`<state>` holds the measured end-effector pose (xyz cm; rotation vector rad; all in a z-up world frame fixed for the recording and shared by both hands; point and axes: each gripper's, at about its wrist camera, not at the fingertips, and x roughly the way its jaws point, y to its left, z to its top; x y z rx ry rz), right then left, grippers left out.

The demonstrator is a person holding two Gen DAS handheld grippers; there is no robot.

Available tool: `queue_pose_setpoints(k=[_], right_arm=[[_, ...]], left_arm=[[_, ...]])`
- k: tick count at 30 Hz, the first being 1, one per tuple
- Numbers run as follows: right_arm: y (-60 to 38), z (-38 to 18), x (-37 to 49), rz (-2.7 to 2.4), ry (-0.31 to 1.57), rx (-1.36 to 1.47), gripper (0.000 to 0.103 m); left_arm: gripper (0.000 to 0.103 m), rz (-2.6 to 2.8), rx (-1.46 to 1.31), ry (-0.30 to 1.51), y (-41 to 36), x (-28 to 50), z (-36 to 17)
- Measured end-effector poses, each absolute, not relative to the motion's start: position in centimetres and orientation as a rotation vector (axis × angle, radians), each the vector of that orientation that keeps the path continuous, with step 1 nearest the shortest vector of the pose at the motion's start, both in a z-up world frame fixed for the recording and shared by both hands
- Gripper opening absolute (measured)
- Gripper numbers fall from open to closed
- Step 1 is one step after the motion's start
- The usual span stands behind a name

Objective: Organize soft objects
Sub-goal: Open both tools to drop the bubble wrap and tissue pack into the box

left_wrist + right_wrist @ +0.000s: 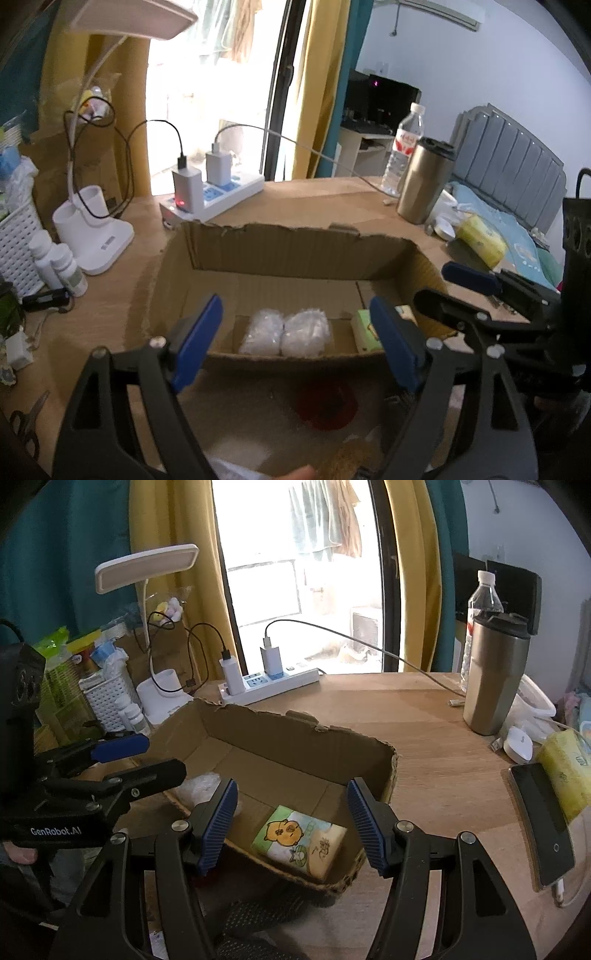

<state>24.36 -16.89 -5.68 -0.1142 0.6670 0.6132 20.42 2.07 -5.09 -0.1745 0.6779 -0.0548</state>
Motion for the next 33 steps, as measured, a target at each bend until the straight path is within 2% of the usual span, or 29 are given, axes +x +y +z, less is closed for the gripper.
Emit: queue_pose_setpoints(k=[13, 17, 33], right_arm=[[-18.1, -7.4, 21.8, 0.494, 0.686, -0.175, 0.066], [-18.6, -8.3, 21.5, 0.443, 0.690, -0.195, 0.076], [-18.4, -9.5, 26.3, 0.391, 0.729, -0.178, 0.076]], left_arm=[[0.084, -0.008, -0.197, 0.661, 3.7, 17.0, -5.7], [0.084, 0.000, -0.202, 0.675, 4.1, 16.4, -6.3], [0.084, 0.044, -0.200, 0.679, 5.2, 17.3, -6.5]])
